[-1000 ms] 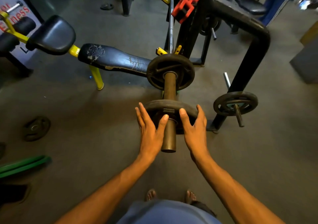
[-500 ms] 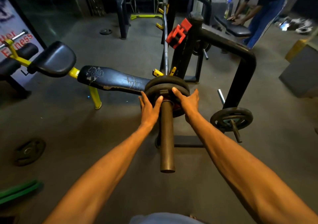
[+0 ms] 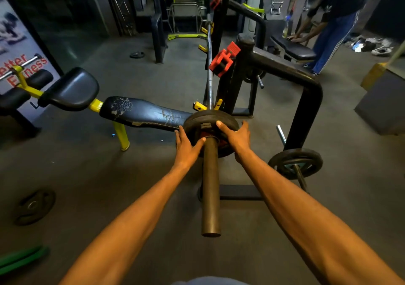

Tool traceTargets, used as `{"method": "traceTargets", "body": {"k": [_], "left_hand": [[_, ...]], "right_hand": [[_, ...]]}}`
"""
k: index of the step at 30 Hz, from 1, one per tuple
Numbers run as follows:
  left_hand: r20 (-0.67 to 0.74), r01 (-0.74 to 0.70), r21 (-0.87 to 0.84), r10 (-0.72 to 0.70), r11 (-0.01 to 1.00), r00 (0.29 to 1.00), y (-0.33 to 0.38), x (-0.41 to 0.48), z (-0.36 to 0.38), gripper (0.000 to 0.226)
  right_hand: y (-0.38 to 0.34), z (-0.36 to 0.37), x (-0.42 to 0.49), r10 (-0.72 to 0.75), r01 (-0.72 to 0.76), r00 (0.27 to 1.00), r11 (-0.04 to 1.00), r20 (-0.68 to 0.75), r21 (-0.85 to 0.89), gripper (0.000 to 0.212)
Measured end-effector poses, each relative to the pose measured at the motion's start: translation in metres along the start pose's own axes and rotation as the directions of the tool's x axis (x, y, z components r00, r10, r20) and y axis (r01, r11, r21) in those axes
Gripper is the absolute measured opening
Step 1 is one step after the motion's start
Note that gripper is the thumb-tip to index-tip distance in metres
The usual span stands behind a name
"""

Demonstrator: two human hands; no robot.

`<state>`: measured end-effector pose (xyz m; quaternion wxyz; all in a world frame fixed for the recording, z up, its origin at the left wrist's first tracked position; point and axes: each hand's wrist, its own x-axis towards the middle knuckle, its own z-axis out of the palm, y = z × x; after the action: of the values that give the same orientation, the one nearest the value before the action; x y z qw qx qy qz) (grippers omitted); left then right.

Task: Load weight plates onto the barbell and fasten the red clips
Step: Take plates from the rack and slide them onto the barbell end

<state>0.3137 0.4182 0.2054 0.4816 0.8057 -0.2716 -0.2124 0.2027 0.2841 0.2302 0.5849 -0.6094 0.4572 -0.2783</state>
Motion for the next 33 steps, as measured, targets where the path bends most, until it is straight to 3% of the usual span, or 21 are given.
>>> {"method": "traceTargets", "body": {"k": [2,5,9,14,19,29,33], "left_hand": [[-0.108,-0.123,0.08,0.131,0.989,0.985,0.005,-0.01,-0.003,0.089],[-0.181,-0.406,0.107,0.419,0.908,0.89,0.029,-0.036,0.005,0.058],[0.107,-0.648,0.148,0.639,0.747,0.762,0.06,-0.059,0.046,0.035],[0.456,-0.7,0.184,0.571,0.69,0.682,0.068,-0.068,0.123,0.04],[0.726,-0.764,0.188,0.437,0.618,0.531,0.091,-0.085,0.236,0.053],[0.866,-0.84,0.187,0.319,0.509,0.386,0.16,-0.098,0.46,0.063],[0.871,-0.846,0.2,0.306,0.494,0.384,0.184,-0.078,0.525,0.061]], "right_hand": [[0.003,-0.01,-0.009,-0.066,0.066,0.998,0.997,0.001,-0.044,0.101],[0.011,-0.034,-0.027,-0.115,0.112,0.993,0.989,-0.032,-0.094,0.074],[0.026,-0.087,-0.049,-0.109,0.098,0.992,0.981,-0.064,-0.165,0.054],[0.068,-0.192,-0.068,-0.046,0.024,0.997,0.948,-0.062,-0.316,0.041],[0.113,-0.307,-0.071,-0.017,-0.054,0.988,0.892,-0.151,-0.45,0.029],[0.168,-0.52,-0.034,0.056,-0.154,0.984,0.738,-0.168,-0.657,0.041],[0.176,-0.579,0.01,0.087,-0.188,0.979,0.726,-0.183,-0.661,0.043]]}}
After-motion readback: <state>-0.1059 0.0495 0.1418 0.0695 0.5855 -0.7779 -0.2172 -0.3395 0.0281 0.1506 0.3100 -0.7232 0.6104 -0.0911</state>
